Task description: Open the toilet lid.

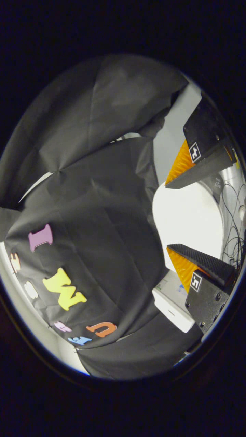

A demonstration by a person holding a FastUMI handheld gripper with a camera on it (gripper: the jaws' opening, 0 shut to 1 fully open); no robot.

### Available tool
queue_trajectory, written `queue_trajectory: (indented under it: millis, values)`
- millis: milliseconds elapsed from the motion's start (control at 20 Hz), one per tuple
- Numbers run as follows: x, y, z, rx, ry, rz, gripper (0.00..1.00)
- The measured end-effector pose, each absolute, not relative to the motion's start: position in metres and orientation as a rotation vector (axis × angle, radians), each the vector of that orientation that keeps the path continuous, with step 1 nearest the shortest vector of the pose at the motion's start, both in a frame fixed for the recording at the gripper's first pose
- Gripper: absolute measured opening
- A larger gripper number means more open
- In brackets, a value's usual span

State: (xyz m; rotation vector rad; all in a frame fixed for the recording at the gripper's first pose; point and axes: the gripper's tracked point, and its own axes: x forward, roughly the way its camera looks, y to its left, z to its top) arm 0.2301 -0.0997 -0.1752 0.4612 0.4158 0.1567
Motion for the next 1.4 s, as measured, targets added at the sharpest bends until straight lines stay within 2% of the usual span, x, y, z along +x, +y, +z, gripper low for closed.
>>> queue_trajectory:
  millis: [400, 750, 950, 1050, 1400]
  values:
    - [0.222, -0.121, -0.270, 0.640, 0.579, 0.155, 0.99]
    - [0.206, -0.129, -0.306, 0.786, 0.641, 0.166, 0.97]
    - [0.197, -0.130, -0.314, 0.871, 0.664, 0.174, 0.91]
    - [0.191, -0.127, -0.320, 0.901, 0.675, 0.188, 0.86]
    - [0.189, -0.114, -0.318, 1.039, 0.703, 0.252, 0.54]
